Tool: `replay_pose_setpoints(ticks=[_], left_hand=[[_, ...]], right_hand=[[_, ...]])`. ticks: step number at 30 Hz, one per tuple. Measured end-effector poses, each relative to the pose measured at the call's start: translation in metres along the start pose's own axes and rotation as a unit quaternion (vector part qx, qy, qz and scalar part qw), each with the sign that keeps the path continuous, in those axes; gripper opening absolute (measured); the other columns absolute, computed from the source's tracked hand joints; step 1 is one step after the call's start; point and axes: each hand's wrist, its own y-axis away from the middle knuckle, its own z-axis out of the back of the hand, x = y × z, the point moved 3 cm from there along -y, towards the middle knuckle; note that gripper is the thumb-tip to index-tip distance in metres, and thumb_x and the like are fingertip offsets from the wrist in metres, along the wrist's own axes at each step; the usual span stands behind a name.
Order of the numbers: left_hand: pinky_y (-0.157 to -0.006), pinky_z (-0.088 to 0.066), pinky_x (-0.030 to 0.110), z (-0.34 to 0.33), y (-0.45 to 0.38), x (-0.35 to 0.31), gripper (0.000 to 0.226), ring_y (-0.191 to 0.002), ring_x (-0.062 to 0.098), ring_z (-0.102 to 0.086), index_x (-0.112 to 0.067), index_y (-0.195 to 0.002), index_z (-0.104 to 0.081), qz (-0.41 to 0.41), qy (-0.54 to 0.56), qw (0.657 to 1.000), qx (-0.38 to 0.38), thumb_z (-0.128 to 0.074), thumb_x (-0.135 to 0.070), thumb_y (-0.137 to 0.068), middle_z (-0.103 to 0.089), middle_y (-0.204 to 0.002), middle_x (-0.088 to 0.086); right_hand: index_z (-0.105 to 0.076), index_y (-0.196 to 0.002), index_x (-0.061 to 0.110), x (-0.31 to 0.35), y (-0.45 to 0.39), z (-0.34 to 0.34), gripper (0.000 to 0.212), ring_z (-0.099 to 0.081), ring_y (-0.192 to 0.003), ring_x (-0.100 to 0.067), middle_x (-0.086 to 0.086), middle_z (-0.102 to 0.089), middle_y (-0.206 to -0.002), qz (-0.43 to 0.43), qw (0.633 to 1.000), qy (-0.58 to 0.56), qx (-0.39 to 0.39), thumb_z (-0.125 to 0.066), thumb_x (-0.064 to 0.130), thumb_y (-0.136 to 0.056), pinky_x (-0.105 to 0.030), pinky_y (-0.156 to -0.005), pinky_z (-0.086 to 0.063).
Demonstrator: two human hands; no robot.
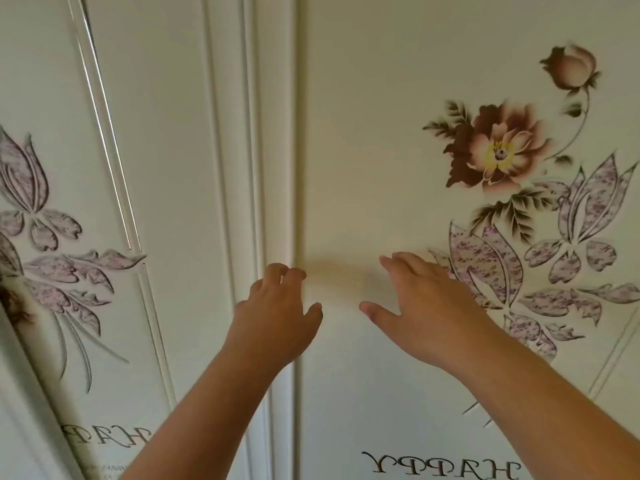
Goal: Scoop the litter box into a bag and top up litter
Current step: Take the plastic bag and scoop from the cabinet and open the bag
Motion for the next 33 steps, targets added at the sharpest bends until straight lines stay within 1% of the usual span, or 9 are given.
replay_pose_setpoints(ticks=[5,9,12,14,16,18,23,30,33], left_hand=[[-0.106,-0.044,0.032,-0.021,0.010,0.023,0.088,-0.141,0.021,-0.040,-0.026,-0.159,-0.012,0.016,0.171,0.985,-0.036,-0.068,-0.034,-0.091,-0.015,-0.157,-0.007],[-0.117,-0.020,0.034,-0.035,0.016,0.043,0.103,-0.152,0.022,-0.014,-0.025,-0.162,0.004,0.074,0.224,0.970,-0.062,-0.070,-0.029,-0.091,-0.001,-0.164,-0.009],[-0.116,-0.014,0.028,-0.049,0.019,0.056,0.099,-0.156,0.018,-0.008,-0.023,-0.162,0.005,0.109,0.260,0.959,-0.004,-0.066,-0.028,-0.094,0.000,-0.169,-0.005],[-0.117,-0.017,0.026,-0.057,0.021,0.063,0.097,-0.155,0.013,-0.013,-0.025,-0.162,0.005,0.119,0.291,0.948,0.043,-0.064,-0.030,-0.095,-0.005,-0.170,-0.005],[-0.121,-0.024,0.030,-0.059,0.022,0.068,0.096,-0.154,0.013,-0.021,-0.027,-0.162,0.005,0.111,0.289,0.950,0.051,-0.064,-0.032,-0.095,-0.011,-0.170,-0.005],[-0.120,-0.031,0.032,-0.059,0.023,0.071,0.095,-0.152,0.015,-0.027,-0.026,-0.163,0.003,0.099,0.270,0.956,0.049,-0.064,-0.034,-0.095,-0.016,-0.169,-0.004],[-0.110,-0.031,0.025,-0.054,0.020,0.073,0.095,-0.150,0.017,-0.031,-0.023,-0.163,0.002,0.073,0.224,0.971,0.051,-0.063,-0.036,-0.095,-0.020,-0.168,-0.002],[-0.099,-0.032,0.020,-0.057,0.018,0.070,0.093,-0.145,0.017,-0.040,-0.024,-0.163,0.001,0.048,0.207,0.975,0.061,-0.062,-0.036,-0.096,-0.028,-0.165,0.000],[-0.100,-0.029,0.017,-0.061,0.017,0.064,0.091,-0.147,0.015,-0.036,-0.024,-0.163,0.000,0.035,0.214,0.974,0.070,-0.061,-0.035,-0.097,-0.026,-0.166,-0.001]], right_hand=[[-0.016,-0.161,0.032,0.017,-0.011,-0.014,0.076,-0.007,-0.155,-0.014,0.012,-0.006,-0.169,0.069,0.997,0.017,0.014,-0.041,0.065,-0.098,-0.039,-0.124,-0.016],[-0.014,-0.161,0.034,0.035,-0.020,-0.027,0.072,0.008,-0.157,-0.013,0.013,0.006,-0.170,0.127,0.991,0.040,0.014,-0.040,0.061,-0.099,-0.039,-0.127,-0.005],[-0.013,-0.162,0.032,0.050,-0.027,-0.036,0.071,0.015,-0.156,-0.011,0.013,0.010,-0.170,0.167,0.984,0.055,0.011,-0.040,0.056,-0.101,-0.038,-0.127,0.000],[-0.013,-0.163,0.031,0.062,-0.031,-0.041,0.071,0.016,-0.156,-0.010,0.013,0.010,-0.170,0.183,0.981,0.064,0.007,-0.041,0.053,-0.102,-0.038,-0.127,0.000],[-0.010,-0.163,0.032,0.072,-0.036,-0.046,0.073,0.016,-0.156,-0.010,0.014,0.011,-0.170,0.190,0.979,0.072,0.006,-0.042,0.053,-0.101,-0.038,-0.128,-0.001],[-0.006,-0.163,0.035,0.076,-0.041,-0.051,0.075,0.019,-0.155,-0.010,0.018,0.016,-0.168,0.173,0.982,0.069,0.021,-0.043,0.054,-0.100,-0.039,-0.127,-0.001],[-0.002,-0.163,0.033,0.068,-0.047,-0.067,0.079,0.029,-0.151,-0.006,0.023,0.031,-0.162,0.108,0.990,0.082,0.028,-0.045,0.053,-0.100,-0.046,-0.127,-0.001],[-0.001,-0.163,0.033,0.061,-0.045,-0.074,0.081,0.027,-0.151,-0.005,0.026,0.033,-0.160,0.073,0.994,0.078,0.018,-0.047,0.050,-0.099,-0.048,-0.127,-0.003],[0.002,-0.163,0.035,0.049,-0.042,-0.076,0.083,0.028,-0.151,-0.005,0.027,0.036,-0.158,0.058,0.995,0.076,0.020,-0.048,0.050,-0.098,-0.048,-0.127,-0.004]])
